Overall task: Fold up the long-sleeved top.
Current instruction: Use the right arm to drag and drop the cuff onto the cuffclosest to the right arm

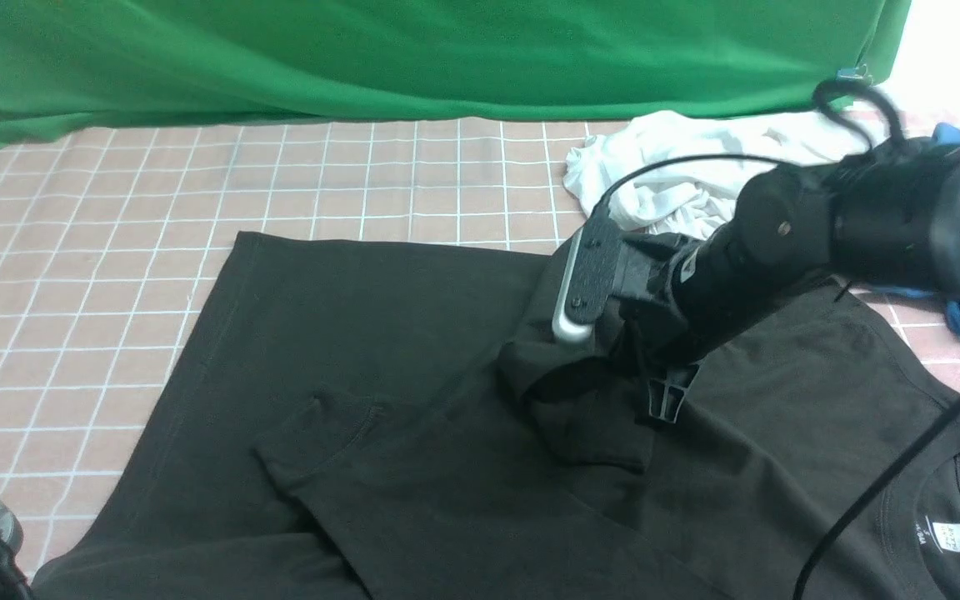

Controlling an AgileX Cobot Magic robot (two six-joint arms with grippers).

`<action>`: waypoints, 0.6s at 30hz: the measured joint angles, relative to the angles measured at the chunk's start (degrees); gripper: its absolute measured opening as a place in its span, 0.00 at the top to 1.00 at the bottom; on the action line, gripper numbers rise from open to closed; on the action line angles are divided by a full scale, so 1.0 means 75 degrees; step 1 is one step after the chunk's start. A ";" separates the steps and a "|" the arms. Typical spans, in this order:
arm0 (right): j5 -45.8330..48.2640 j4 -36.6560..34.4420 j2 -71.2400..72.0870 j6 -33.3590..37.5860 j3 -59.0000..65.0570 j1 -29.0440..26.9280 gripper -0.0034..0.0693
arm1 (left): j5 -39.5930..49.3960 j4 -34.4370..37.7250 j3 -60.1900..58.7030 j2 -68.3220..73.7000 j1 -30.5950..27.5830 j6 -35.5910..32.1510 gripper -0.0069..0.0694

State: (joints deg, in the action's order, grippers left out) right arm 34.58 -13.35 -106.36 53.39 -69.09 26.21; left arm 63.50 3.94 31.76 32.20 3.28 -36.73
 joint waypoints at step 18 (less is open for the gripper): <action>0.2101 0.0000 0.0910 -0.4279 -0.1975 0.1893 0.88 | -0.0007 0.0000 0.0000 0.0000 0.0000 0.0000 0.86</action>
State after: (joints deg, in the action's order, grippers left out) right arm 50.33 -13.35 -99.54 21.30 -83.91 40.40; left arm 63.45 3.94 31.76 32.20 3.28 -36.73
